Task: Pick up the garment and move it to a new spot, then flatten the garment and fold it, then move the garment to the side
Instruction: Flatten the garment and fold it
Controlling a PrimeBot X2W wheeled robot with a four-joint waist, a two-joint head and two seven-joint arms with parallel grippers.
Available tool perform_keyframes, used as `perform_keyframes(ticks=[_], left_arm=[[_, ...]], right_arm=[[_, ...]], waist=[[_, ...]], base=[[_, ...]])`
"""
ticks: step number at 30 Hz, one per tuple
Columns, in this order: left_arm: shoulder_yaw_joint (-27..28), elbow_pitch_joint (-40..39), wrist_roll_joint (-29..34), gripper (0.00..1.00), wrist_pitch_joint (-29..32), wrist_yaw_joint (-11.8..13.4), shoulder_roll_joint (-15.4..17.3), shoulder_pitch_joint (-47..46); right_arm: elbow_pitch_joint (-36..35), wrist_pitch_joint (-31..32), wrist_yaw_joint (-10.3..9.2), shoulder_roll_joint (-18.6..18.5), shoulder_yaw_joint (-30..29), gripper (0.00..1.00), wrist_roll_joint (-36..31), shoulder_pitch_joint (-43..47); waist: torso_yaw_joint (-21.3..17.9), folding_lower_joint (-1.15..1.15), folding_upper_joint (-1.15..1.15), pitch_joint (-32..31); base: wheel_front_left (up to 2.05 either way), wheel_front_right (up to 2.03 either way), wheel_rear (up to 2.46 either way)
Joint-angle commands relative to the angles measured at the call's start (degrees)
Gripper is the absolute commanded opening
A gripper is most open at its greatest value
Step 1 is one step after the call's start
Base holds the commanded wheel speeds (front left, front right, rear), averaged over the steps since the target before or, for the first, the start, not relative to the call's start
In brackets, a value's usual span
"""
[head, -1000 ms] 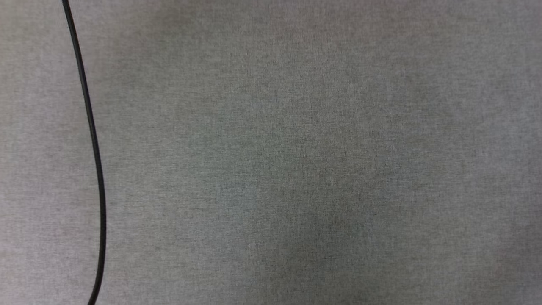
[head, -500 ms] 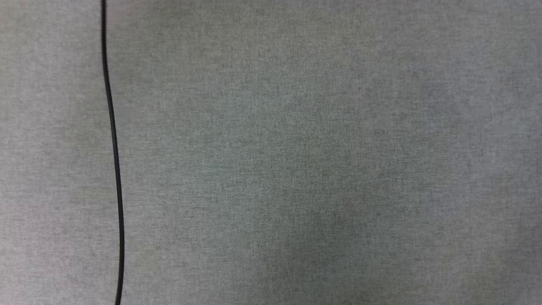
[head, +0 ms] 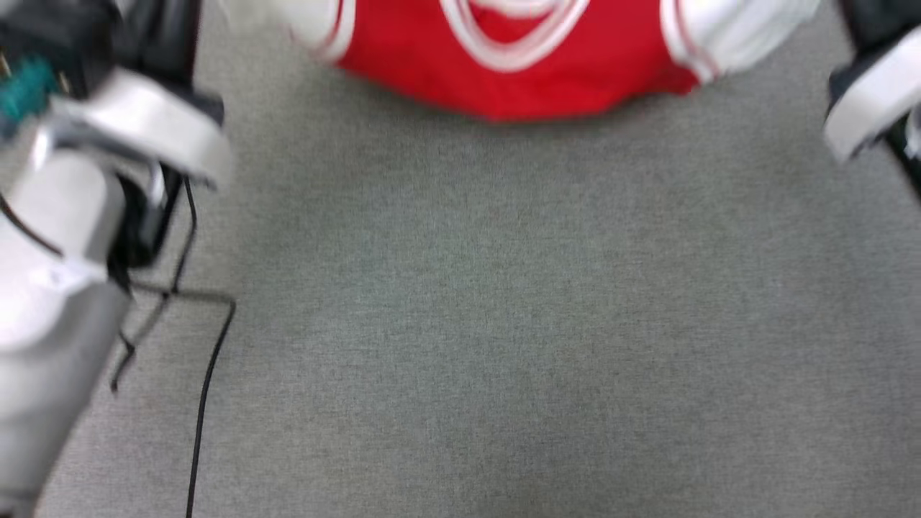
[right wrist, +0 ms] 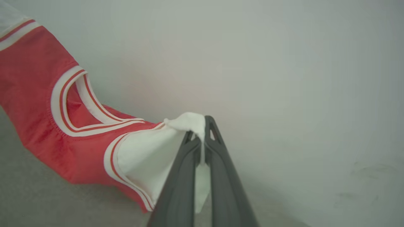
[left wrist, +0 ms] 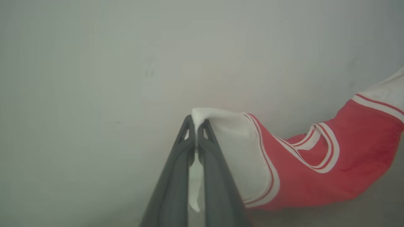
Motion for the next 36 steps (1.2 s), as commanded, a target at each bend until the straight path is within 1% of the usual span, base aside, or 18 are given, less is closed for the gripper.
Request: perform_keyframes(ticks=[1, 4, 9, 13, 16, 17, 18, 21, 26, 29, 33, 36], left_arm=[[0.72, -1.09, -0.58, 0.0, -0.36, 0.75, -0.12, 3.2], [2.39, -3.71, -1.5, 0.0, -0.32, 2.22, -0.44, 12.47], [5.73, -6.53, -2.59, 0.0, -0.33, 3.58, -0.57, 27.05], [8.23, -6.43, -2.81, 0.0, -0.33, 4.14, -1.28, 37.45], [10.37, -5.85, -3.65, 0.0, -0.33, 3.51, -3.34, 43.85], [11.18, -5.5, -3.27, 0.0, -0.33, 3.65, -3.59, 45.73], [11.7, -5.03, -2.37, 0.0, -0.33, 4.01, -3.64, 47.47], [14.86, -4.72, -2.34, 0.0, -0.34, 4.29, -5.88, 52.5], [19.53, -4.84, -0.93, 0.0, -0.28, 3.61, -8.02, 60.11], [21.91, -5.17, 0.03, 0.0, -0.28, 3.67, -9.21, 63.77], [23.29, -5.43, 1.65, 0.0, -0.29, 2.96, -10.86, 67.27], [23.65, -5.31, 2.62, 0.0, -0.28, 2.17, -12.29, 67.93]], right_arm=[[-0.82, -0.44, -0.08, -0.34, -0.2, 0.0, 0.75, 2.93], [-3.58, -0.18, -0.08, -1.33, -0.24, 0.0, 1.4, 10.81], [-7.71, 1.16, -0.09, -2.34, -1.59, 0.0, 2.21, 22.76], [-9.57, 2.12, -0.08, -2.17, -4.51, 0.0, 3.08, 31.87], [-10.45, 3.04, -0.08, -1.75, -7.64, 0.0, 3.64, 38.91], [-10.72, 3.4, -0.08, -1.62, -8.68, 0.0, 3.57, 40.98], [-10.82, 3.56, -0.09, -1.41, -9.88, 0.0, 3.55, 43.15], [-11.46, 4.14, -0.09, -0.79, -13.36, 0.0, 3.06, 49.61], [-13.64, 5.53, -0.09, 0.65, -19.74, 0.0, 2.89, 58.62], [-15.03, 6.71, -0.09, 1.18, -23.0, 0.0, 2.12, 63.62], [-17.28, 9.37, -0.1, 1.79, -26.3, 0.0, 1.46, 69.17], [-18.93, 11.65, -0.1, 2.48, -27.27, 0.0, 1.21, 71.96]], waist=[[-0.26, 0.0, 0.0, -2.56], [-0.23, 0.0, 0.0, -5.18], [-1.12, 0.0, 0.0, -8.95], [-1.38, 0.0, 0.0, -12.02], [-1.4, 0.0, 0.0, -14.29], [-1.45, 0.0, 0.0, -14.91], [-1.43, 0.0, 0.0, -15.64], [-1.3, 0.0, 0.0, -17.38], [-1.19, 0.0, 0.0, -18.76], [-0.96, 0.0, 0.0, -19.12], [-0.6, 0.0, 0.0, -19.02], [-0.29, 0.0, 0.0, -18.67]], base=[[0.0, 0.0, 0.0], [0.0, 0.0, 0.0], [0.0, 0.0, 0.0], [0.0, 0.0, 0.0], [0.0, 0.0, 0.0], [0.0, 0.0, 0.0], [0.0, 0.0, 0.0], [0.0, 0.0, 0.0], [0.0, 0.0, 0.0], [0.0, 0.0, 0.0], [0.0, 0.0, 0.0], [0.0, 0.0, 0.0]])
